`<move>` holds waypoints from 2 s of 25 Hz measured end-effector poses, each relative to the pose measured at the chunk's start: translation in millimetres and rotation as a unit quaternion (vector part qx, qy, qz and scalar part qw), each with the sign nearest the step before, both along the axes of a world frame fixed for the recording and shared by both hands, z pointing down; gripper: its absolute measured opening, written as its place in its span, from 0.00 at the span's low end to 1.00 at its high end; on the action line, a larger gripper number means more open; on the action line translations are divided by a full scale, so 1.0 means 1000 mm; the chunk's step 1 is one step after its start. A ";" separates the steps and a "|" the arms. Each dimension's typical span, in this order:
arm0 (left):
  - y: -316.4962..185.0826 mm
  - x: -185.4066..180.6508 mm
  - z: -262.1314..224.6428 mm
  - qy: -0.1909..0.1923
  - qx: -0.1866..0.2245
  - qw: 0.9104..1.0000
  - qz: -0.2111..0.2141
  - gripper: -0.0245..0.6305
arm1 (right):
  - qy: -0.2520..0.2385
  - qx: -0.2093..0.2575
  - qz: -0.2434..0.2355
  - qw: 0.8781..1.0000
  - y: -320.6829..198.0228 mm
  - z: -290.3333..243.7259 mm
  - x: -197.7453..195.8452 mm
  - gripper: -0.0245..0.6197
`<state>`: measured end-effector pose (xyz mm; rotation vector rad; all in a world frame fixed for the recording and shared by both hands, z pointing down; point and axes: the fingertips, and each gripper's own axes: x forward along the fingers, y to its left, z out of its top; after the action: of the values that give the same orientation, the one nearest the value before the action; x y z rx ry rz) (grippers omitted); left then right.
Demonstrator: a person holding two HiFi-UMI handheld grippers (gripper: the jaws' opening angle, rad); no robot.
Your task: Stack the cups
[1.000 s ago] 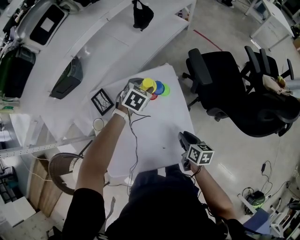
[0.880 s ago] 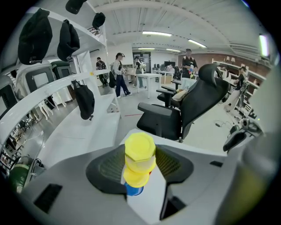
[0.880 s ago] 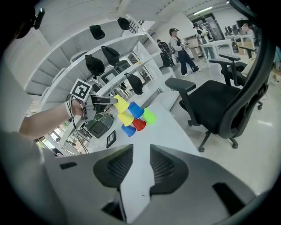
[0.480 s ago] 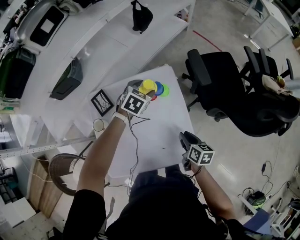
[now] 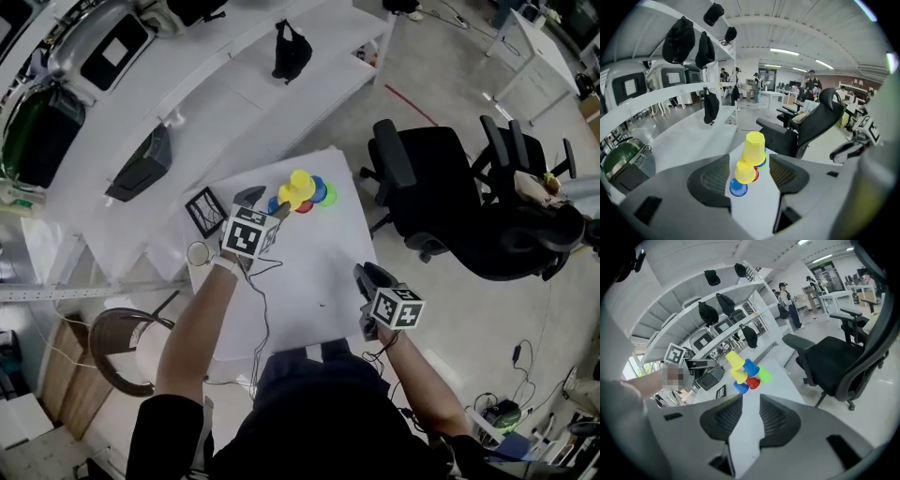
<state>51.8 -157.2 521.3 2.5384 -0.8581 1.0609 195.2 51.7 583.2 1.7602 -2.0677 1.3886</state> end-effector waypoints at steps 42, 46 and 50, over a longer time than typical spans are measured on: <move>0.126 -0.071 -0.169 0.189 0.130 0.969 -0.094 0.09 | 0.263 0.321 -0.110 0.903 -0.058 -0.257 -0.083 0.04; 0.127 -0.076 -0.169 0.188 0.130 0.969 -0.091 0.09 | 0.261 0.330 -0.108 0.901 -0.055 -0.263 -0.087 0.04; 0.128 -0.078 -0.168 0.186 0.127 0.970 -0.091 0.09 | 0.266 0.338 -0.105 0.896 -0.052 -0.267 -0.088 0.04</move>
<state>-25.9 -28.9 353.3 2.6700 -1.1443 0.4199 107.6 -0.2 316.0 1.7472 -2.4291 0.0603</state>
